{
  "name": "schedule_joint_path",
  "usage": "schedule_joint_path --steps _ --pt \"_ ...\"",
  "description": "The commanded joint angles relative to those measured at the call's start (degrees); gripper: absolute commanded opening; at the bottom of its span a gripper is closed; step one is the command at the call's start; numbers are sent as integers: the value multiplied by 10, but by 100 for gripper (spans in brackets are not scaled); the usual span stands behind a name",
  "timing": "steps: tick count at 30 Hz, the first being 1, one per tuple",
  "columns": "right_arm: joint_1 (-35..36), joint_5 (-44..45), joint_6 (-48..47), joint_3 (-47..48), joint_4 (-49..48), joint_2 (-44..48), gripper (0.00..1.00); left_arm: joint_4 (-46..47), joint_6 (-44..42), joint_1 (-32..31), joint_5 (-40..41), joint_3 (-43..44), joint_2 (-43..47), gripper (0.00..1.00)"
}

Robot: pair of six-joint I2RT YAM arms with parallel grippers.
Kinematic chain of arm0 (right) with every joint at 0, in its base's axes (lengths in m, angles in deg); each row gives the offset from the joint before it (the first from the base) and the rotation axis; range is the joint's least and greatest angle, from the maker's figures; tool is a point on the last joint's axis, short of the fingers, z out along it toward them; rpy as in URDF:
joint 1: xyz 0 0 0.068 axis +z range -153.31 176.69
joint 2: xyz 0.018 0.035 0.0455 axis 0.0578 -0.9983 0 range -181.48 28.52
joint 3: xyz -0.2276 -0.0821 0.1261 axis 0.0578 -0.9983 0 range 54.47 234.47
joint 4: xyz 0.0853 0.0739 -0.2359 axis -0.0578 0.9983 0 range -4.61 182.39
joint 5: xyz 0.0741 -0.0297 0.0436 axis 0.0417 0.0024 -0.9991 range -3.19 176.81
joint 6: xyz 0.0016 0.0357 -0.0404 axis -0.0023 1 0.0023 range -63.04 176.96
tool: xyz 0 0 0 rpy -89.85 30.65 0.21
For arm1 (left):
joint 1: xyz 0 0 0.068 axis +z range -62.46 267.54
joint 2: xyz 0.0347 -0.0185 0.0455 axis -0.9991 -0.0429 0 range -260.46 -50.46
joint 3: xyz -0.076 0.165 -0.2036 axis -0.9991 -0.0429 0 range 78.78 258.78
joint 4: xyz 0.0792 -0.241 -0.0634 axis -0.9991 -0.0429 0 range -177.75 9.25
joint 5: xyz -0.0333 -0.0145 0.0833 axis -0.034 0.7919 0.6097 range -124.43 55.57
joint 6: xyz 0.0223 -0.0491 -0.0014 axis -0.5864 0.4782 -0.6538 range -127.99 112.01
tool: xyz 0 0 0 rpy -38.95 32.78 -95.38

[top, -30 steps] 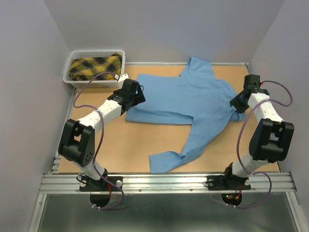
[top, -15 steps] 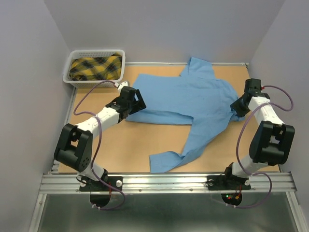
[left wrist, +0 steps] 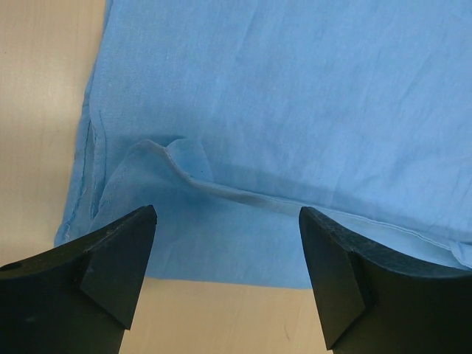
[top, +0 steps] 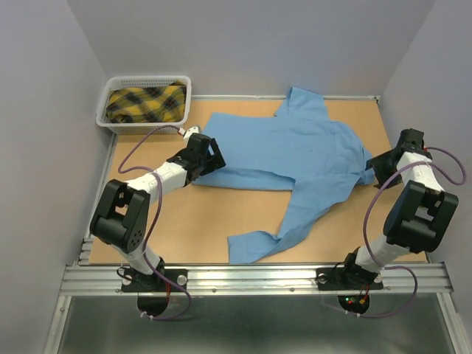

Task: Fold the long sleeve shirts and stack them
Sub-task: Fold the shirt

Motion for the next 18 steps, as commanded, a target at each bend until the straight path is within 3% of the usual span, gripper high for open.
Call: schedule_joint_path --steps 1,12,18 --pt "1 -60 9 -16 -22 -17 68 26 -1 1 2 4 -3 90" --pt "1 -103 18 -60 -50 -48 64 41 5 3 8 -3 -27 90" --pt "1 -99 27 -66 -61 -62 56 44 11 7 11 -8 -43 90"
